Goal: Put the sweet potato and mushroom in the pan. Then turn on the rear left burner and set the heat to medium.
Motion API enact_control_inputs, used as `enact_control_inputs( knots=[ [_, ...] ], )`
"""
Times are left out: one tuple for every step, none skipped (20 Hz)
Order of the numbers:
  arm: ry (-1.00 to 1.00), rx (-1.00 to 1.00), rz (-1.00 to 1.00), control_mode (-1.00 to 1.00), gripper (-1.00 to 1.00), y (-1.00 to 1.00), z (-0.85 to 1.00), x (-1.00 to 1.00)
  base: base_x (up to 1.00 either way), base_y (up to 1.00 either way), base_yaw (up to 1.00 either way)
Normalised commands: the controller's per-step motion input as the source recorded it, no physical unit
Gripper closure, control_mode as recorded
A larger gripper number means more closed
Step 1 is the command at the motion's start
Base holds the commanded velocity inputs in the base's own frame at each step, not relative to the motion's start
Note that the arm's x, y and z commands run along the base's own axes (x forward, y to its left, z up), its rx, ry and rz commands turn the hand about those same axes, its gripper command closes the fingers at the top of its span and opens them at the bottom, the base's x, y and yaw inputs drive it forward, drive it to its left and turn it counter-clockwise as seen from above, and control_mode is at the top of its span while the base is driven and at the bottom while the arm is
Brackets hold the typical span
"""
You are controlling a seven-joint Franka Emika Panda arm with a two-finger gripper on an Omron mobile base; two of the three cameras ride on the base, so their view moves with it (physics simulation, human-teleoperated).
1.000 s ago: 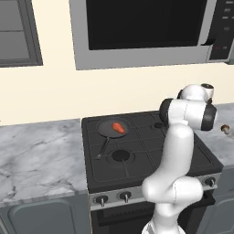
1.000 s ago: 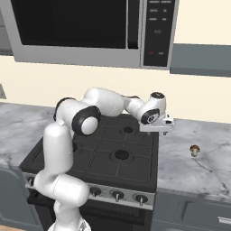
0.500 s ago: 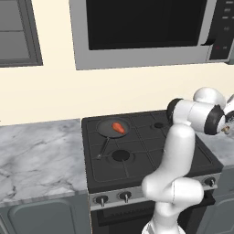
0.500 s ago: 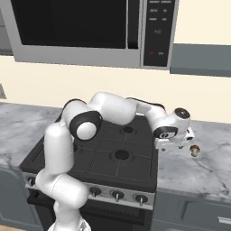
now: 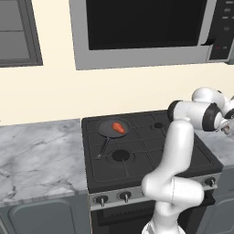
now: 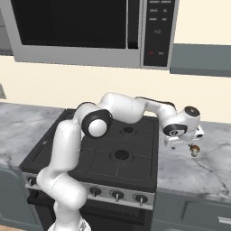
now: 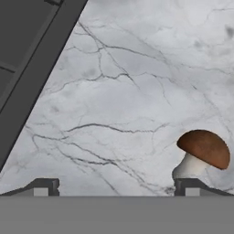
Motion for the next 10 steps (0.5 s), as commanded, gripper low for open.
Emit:
enact_control_inputs(
  knots=[
    [0.05, 0.0, -0.15, -1.0, -1.0, -0.34, 0.01, 0.48, 0.0, 0.0, 0.0],
    [0.04, 0.0, -0.17, -1.0, -1.0, -0.35, 0.0, 0.39, 0.0, 0.0, 0.0],
    [0.0, 0.03, -0.18, -1.0, -1.0, -0.31, 0.0, 0.21, 0.0, 0.0, 0.0],
    [0.0, 0.06, -0.17, -1.0, -1.0, -0.26, 0.0, 0.0, 0.0, 0.0, 0.0],
    [0.0, 0.08, -0.13, -1.0, -1.0, -0.18, 0.0, 0.0, 0.0, 0.0, 0.0],
    [0.0, 0.09, -0.1, -1.0, -1.0, -0.09, 0.0, -0.06, 0.0, 0.0, 0.0],
    [0.0, 0.1, -0.07, -1.0, -1.0, -0.08, -0.11, -0.14, 0.0, 0.0, 0.0],
    [0.0, 0.11, -0.05, -1.0, -1.0, -0.04, -0.21, -0.19, 0.0, 0.0, 0.0],
    [0.0, 0.11, -0.05, -1.0, -1.0, -0.06, -0.26, -0.15, 0.0, 0.0, 0.0],
    [0.0, 0.11, -0.05, -1.0, -1.0, -0.05, -0.24, -0.06, 0.0, 0.0, 0.0]
  ],
)
